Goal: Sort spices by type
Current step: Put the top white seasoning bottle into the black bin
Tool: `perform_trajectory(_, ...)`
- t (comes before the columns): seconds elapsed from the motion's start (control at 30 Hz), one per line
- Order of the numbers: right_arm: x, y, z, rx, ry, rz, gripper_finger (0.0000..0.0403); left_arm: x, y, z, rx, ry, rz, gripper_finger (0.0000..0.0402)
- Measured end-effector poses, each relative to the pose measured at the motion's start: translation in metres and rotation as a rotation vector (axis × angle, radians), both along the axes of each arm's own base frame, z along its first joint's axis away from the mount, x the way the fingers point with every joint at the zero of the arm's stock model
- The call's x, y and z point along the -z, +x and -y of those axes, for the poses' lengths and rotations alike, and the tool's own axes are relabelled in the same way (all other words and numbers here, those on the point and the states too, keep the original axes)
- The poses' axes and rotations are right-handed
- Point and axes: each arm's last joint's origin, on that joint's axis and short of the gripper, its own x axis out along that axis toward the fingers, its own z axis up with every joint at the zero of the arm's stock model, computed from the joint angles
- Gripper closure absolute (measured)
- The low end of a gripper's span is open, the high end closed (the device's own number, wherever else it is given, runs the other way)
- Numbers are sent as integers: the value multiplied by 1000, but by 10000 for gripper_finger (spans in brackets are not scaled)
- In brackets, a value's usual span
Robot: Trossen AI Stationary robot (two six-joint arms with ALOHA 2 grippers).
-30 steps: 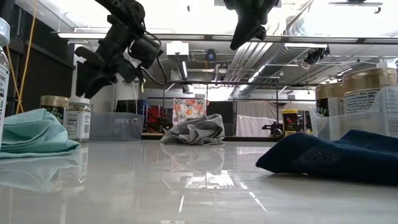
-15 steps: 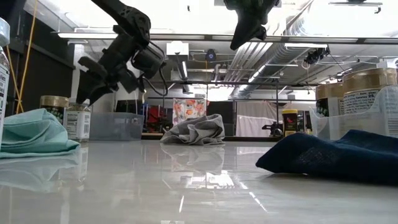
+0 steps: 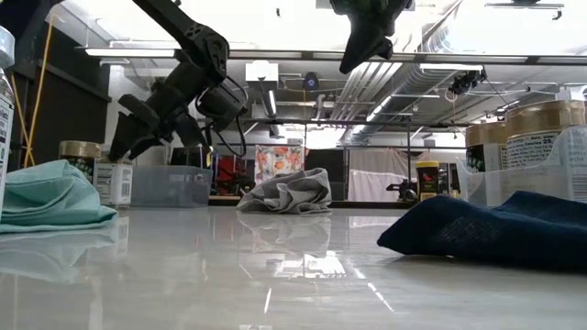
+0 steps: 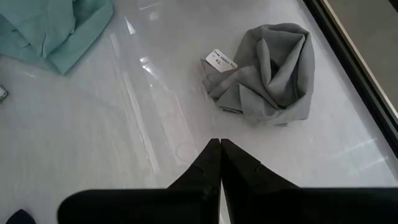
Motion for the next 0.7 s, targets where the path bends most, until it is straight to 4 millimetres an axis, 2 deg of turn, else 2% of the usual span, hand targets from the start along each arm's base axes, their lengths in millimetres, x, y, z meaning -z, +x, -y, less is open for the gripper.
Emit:
perform_trajectory(0.4,0,0,0,0,0,0,403,0,0,0,-3,-1,1,164)
perform_trajectory(0.5,0,0,0,0,-1,0,403,0,0,0,-7,5,-2,193)
perform_trajectory(0.6,0,0,0,0,-1,0,403,-2,0,0,-12,6,0,244)
perform_trajectory(0.7,0,0,0,-1,-1,0,403,-11,0,0,-43,10,51,279)
